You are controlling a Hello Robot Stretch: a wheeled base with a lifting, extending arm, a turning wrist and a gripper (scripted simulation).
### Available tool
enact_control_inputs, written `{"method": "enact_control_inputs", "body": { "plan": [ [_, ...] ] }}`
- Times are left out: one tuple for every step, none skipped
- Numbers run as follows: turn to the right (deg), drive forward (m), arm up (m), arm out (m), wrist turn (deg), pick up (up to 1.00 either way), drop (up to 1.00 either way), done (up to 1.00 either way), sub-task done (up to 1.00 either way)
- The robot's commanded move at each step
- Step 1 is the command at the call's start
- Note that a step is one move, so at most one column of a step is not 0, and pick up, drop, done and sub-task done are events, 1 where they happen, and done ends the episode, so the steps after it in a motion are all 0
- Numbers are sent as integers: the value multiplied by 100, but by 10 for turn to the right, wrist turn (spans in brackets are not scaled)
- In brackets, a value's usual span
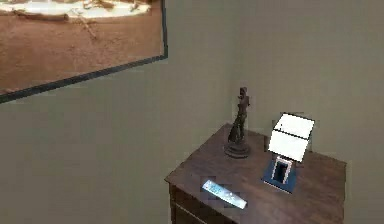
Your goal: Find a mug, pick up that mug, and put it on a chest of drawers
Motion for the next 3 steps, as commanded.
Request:
{"method": "enact_control_inputs", "body": {
  "plan": [
    [450, 0, 0, 0, 0, 0, 0, 0, 0],
    [180, 0, 0, 0, 0, 0, 0, 0, 0],
    [-450, 0, 0, 0, 0, 0, 0, 0, 0]
  ]
}}
